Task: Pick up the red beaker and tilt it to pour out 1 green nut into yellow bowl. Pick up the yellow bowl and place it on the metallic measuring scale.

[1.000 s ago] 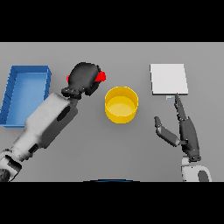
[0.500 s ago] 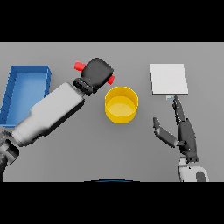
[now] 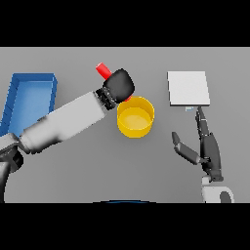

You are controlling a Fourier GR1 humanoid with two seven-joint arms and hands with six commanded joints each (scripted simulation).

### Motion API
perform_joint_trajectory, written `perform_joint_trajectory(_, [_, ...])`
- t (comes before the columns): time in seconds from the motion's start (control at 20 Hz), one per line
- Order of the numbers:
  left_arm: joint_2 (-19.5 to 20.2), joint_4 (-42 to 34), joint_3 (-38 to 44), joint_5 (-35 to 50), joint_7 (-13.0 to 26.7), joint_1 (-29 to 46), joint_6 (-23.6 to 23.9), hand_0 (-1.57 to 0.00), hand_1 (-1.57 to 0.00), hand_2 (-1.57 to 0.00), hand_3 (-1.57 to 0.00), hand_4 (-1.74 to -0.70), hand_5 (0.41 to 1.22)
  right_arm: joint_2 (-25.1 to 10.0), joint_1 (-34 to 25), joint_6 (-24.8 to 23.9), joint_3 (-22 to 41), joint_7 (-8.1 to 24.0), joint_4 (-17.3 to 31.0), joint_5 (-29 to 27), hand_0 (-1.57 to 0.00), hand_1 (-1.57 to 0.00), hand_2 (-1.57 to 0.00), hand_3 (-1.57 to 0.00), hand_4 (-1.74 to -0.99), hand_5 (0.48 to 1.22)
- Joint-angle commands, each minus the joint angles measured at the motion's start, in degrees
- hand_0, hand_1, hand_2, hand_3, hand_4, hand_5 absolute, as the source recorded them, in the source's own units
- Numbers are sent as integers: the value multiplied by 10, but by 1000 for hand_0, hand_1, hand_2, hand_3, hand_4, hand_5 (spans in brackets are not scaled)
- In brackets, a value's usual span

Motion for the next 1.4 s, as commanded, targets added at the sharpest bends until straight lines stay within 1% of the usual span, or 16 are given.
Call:
perform_joint_trajectory(0.0, [-4, 7, -13, -8, -4, -6, 3, -1571, -1571, -1571, -1551, -1738, 1221, 3, -2, -3, 3, 11, 3, 5, 1, 1, 1, 1, -1286, 618])
perform_joint_trajectory(0.2, [-14, 39, -50, -29, -20, -47, 3, -1571, -1571, -1571, -1563, -1738, 1221, 5, 0, -12, 5, 15, 2, 17, 1, 1, 1, 1, -1270, 588])
perform_joint_trajectory(0.3, [-20, 58, -70, -36, -33, -67, -11, -1571, -1571, -1571, -1566, -1737, 1221, 3, -6, -20, 6, 20, 8, 29, 1, 1, 1, 1, -1250, 583])
perform_joint_trajectory(0.4, [-25, 66, -90, -43, -44, -80, -12, -1571, -1571, -1571, -1568, -1735, 1221, 2, -15, -20, 2, 24, 12, 26, 1, 1, 1, 1, -1225, 583])
perform_joint_trajectory(0.6, [-27, 73, -132, -61, -66, -107, -14, -1571, -1571, -1571, -1570, -1735, 1221, 3, -6, -17, 9, 7, 6, 30, 1, 1, 1, 1, -1206, 591])
perform_joint_trajectory(0.65, [-27, 71, -142, -63, -74, -109, -11, -1571, -1571, -1571, -1570, -1735, 1221, 1, -9, -19, 7, 9, 10, 31, 1, 1, 1, 1, -1210, 592])
perform_joint_trajectory(0.7, [-27, 69, -149, -66, -72, -113, -13, -1571, -1571, -1571, -1570, -1734, 1221, 0, -6, -18, 5, 9, 8, 29, 1, 1, 1, 1, -1209, 593])
perform_joint_trajectory(0.75, [-25, 71, -155, -68, -75, -122, -9, -1571, -1571, -1571, -1570, -1734, 1221, -1, -10, -23, 5, 14, 6, 35, 1, 1, 1, 1, -1210, 594])
perform_joint_trajectory(0.8, [-27, 77, -156, -66, -83, -133, -8, -1571, -1571, -1571, -1570, -1733, 1221, 0, -10, -22, 6, 9, 9, 35, 1, 1, 1, 1, -1207, 594])
perform_joint_trajectory(0.85, [-24, 76, -156, -63, -86, -144, -13, -1571, -1571, -1571, -1571, -1731, 1221, 3, -9, -24, 9, 16, 11, 40, 1, 1, 1, 1, -1206, 592])
perform_joint_trajectory(0.95, [-10, 87, -139, -48, -93, -172, 0, -1571, -1571, -1571, -1571, -1729, 1221, 1, -9, -24, 8, 7, 7, 38, 1, 1, 1, 1, -1209, 592])
perform_joint_trajectory(1.0, [-2, 93, -130, -43, -93, -188, 8, -1571, -1571, -1571, -1494, -1727, 1221, 0, -4, -23, 9, 2, 5, 40, 1, 1, 1, 1, -1203, 592])
perform_joint_trajectory(1.05, [6, 104, -120, -36, -93, -204, 12, -1571, -1571, -1399, -1509, -1676, 1221, 4, -10, -30, 12, 8, 6, 48, 1, 1, 1, 1, -1201, 592])
perform_joint_trajectory(1.15, [25, 127, -93, -13, -104, -239, 29, -1571, -1571, -1461, -1041, -1699, 1221, 4, -15, -26, 9, 11, 8, 39, 1, 1, 1, 1, -1186, 596])
perform_joint_trajectory(1.2, [37, 137, -79, 0, -112, -256, 36, -1571, -1571, -1483, -1147, -1701, 1221, 7, -16, -22, 8, 9, 15, 31, 1, 1, 1, 1, -1183, 596])
perform_joint_trajectory(1.35, [51, 195, -25, 50, -82, -289, 33, -1571, -1571, -1526, -1354, -1715, 1221, 5, -15, -6, 3, 1, 12, 7, 1, 1, 1, 1, -1183, 595])
